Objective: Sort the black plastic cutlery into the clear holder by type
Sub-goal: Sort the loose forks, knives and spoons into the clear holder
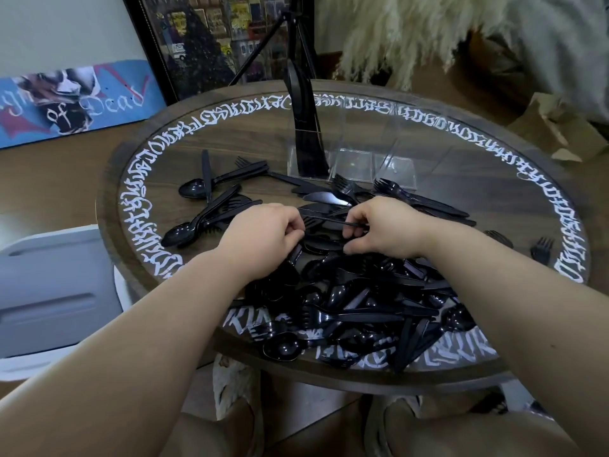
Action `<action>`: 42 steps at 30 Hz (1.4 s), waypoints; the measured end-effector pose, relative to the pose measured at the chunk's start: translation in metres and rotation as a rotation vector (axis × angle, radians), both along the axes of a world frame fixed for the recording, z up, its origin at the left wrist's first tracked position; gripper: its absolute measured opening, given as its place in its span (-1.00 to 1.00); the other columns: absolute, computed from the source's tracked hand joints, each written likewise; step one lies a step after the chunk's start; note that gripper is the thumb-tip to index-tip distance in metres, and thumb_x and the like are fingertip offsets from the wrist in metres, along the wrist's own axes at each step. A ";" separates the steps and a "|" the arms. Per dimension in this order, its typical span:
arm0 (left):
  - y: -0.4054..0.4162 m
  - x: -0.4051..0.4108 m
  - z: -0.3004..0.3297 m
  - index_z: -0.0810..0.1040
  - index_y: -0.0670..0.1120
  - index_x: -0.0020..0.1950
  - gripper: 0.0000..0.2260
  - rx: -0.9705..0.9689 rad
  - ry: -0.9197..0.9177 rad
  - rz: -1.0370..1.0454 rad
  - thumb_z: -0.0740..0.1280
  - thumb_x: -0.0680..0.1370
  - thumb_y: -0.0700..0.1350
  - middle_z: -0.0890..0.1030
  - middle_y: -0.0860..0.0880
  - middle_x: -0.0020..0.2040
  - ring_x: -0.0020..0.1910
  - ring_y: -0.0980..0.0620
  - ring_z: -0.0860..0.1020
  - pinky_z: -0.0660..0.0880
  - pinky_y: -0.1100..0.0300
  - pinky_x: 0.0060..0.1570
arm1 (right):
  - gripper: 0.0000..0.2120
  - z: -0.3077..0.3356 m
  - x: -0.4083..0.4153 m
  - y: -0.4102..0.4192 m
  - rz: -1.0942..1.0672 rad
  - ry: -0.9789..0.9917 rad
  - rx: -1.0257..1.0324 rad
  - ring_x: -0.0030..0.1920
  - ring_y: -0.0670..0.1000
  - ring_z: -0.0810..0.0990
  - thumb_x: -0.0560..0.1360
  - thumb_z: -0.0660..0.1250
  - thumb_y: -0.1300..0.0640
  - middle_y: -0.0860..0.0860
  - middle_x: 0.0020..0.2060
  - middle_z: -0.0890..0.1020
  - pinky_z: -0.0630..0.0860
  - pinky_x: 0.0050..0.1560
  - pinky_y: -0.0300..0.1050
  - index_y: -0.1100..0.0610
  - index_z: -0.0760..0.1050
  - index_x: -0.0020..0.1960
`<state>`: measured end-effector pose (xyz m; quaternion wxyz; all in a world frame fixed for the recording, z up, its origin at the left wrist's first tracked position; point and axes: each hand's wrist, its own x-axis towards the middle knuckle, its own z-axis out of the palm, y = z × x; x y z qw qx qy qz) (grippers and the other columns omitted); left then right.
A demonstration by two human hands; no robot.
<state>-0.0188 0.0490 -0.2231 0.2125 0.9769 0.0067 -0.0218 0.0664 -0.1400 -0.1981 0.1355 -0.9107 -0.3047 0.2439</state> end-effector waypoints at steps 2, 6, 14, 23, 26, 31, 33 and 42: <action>0.001 0.002 0.000 0.58 0.01 0.02 -0.88 0.006 -0.003 0.022 0.27 0.58 -0.02 0.55 0.05 -0.06 -0.01 0.03 0.49 0.39 0.17 -0.01 | -0.89 -0.001 0.001 -0.003 -0.011 -0.002 -0.008 -0.20 -0.03 0.53 0.40 0.48 0.06 -0.07 -0.25 0.59 0.43 -0.15 -0.20 0.04 0.58 -0.13; 0.001 0.005 -0.002 0.57 0.01 0.01 -0.89 0.040 -0.017 0.098 0.27 0.57 -0.04 0.58 0.04 -0.03 0.03 0.00 0.50 0.38 0.16 -0.01 | -0.85 -0.004 0.001 -0.008 -0.046 -0.002 0.012 -0.25 -0.04 0.52 0.42 0.45 0.10 -0.12 -0.34 0.56 0.39 -0.25 -0.22 -0.02 0.52 -0.27; 0.000 0.007 -0.002 0.60 -0.01 0.06 -0.84 0.047 -0.153 0.154 0.27 0.55 -0.15 0.52 0.01 0.09 0.12 -0.05 0.42 0.30 0.19 -0.02 | -0.95 -0.007 0.001 -0.010 0.011 -0.090 -0.011 -0.15 0.02 0.56 0.45 0.39 0.09 -0.05 -0.22 0.60 0.40 -0.17 -0.19 0.03 0.55 -0.11; -0.029 0.016 -0.005 0.48 0.17 0.33 -0.69 0.063 -0.090 -0.069 0.26 0.59 -0.01 0.41 0.09 0.26 0.29 -0.02 0.27 0.31 0.02 0.25 | -0.93 -0.002 0.011 -0.035 -0.354 -0.243 0.247 -0.22 0.05 0.45 0.51 0.23 0.15 -0.10 -0.35 0.50 0.26 -0.22 -0.13 0.08 0.42 -0.15; -0.039 0.022 -0.010 0.43 0.21 0.36 -0.66 0.128 -0.056 -0.023 0.24 0.59 -0.01 0.35 0.09 0.32 0.33 -0.03 0.20 0.24 -0.03 0.26 | -0.94 -0.004 0.010 -0.041 -0.371 -0.247 0.204 -0.15 0.11 0.44 0.56 0.16 0.13 -0.08 -0.32 0.46 0.25 -0.18 -0.10 0.09 0.37 -0.08; -0.040 0.027 -0.012 0.57 0.14 0.22 -0.76 0.125 -0.109 0.083 0.29 0.56 0.02 0.41 0.07 0.21 0.30 -0.05 0.24 0.24 0.02 0.21 | -0.92 -0.008 0.007 -0.044 -0.365 -0.185 0.185 -0.13 0.17 0.41 0.60 0.10 0.13 0.05 -0.25 0.46 0.23 -0.19 -0.05 0.12 0.27 -0.05; -0.039 0.027 -0.011 0.60 0.11 0.18 -0.79 0.121 -0.103 0.081 0.31 0.56 0.02 0.43 0.07 0.19 0.29 -0.05 0.25 0.25 0.01 0.22 | -0.91 -0.010 0.007 -0.044 -0.352 -0.159 0.203 -0.14 0.16 0.39 0.61 0.08 0.12 0.02 -0.28 0.44 0.22 -0.18 -0.06 0.12 0.24 -0.05; -0.031 0.023 0.008 0.55 -0.04 0.06 -0.87 -0.096 -0.199 0.093 0.23 0.60 -0.08 0.59 0.00 -0.01 0.00 -0.06 0.52 0.43 0.06 0.01 | -0.75 -0.006 0.011 -0.034 -0.147 -0.332 0.188 -0.14 0.13 0.45 0.58 0.21 -0.11 0.01 -0.17 0.48 0.27 -0.19 -0.07 0.07 0.31 0.01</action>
